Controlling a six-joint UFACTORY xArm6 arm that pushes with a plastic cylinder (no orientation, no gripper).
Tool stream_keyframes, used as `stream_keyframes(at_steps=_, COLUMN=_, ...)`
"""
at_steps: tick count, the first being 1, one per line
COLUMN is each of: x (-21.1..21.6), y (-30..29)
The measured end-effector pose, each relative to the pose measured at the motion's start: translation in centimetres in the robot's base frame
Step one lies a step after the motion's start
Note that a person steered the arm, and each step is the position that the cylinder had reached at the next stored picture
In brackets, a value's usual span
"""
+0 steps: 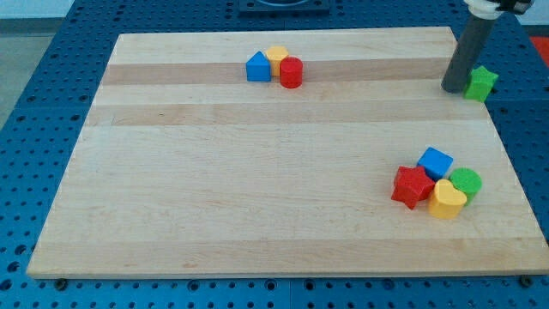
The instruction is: Slightly move the green star to the left side
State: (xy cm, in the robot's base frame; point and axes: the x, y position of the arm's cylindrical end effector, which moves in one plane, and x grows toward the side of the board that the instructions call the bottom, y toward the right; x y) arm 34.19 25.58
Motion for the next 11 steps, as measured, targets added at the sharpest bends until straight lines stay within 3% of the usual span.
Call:
stream_keyframes(at_steps=1, x=-3.1, y=-0.3)
stream_keyframes(at_steps=2, x=-9.0, y=-0.3)
stream_keyframes(at_steps=3, x=-12.6, y=8.7)
stream_keyframes(at_steps=4, x=-12.1, y=9.0)
stream_keyframes(at_steps=5, x=-7.4, y=8.6)
stream_keyframes(at_steps=6, x=1.1, y=6.1)
stream_keyframes(at_steps=10, x=3.2, y=2.2)
stream_keyframes(at_steps=11, x=3.1, y=4.4)
